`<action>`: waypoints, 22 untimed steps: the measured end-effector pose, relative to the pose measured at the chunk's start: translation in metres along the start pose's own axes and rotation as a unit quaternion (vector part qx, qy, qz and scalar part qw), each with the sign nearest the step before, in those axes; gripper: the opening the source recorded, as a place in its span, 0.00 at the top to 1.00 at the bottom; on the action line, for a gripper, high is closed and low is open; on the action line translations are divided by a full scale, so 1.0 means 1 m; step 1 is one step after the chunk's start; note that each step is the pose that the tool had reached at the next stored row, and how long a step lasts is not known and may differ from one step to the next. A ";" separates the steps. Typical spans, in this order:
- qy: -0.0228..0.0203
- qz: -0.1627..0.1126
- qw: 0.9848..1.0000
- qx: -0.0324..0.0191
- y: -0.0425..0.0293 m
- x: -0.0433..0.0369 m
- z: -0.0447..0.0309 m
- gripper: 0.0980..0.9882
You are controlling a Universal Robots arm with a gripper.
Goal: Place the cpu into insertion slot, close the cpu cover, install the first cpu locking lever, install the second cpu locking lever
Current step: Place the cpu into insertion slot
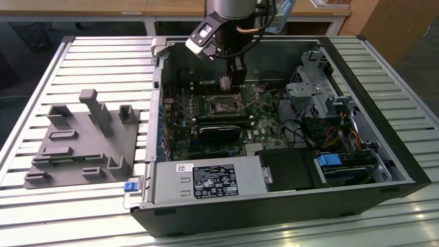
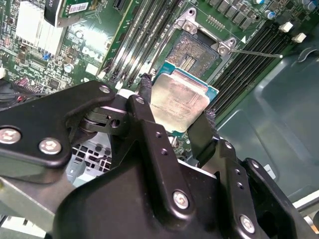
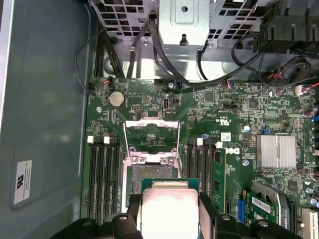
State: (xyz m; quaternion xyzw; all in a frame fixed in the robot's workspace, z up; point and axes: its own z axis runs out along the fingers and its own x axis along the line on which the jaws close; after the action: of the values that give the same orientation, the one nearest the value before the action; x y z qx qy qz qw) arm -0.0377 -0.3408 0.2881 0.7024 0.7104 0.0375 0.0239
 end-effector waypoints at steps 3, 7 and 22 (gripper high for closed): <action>0.000 0.000 1.000 0.000 -0.0001 0.0000 0.0010 0.50; 0.000 0.000 1.000 0.000 -0.0002 -0.0001 0.0025 0.50; 0.000 0.000 1.000 0.000 -0.0007 -0.0002 0.0085 0.50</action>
State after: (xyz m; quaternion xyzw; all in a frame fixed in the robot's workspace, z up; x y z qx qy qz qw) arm -0.0377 -0.3408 0.2796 0.7023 0.7105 0.0375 0.0238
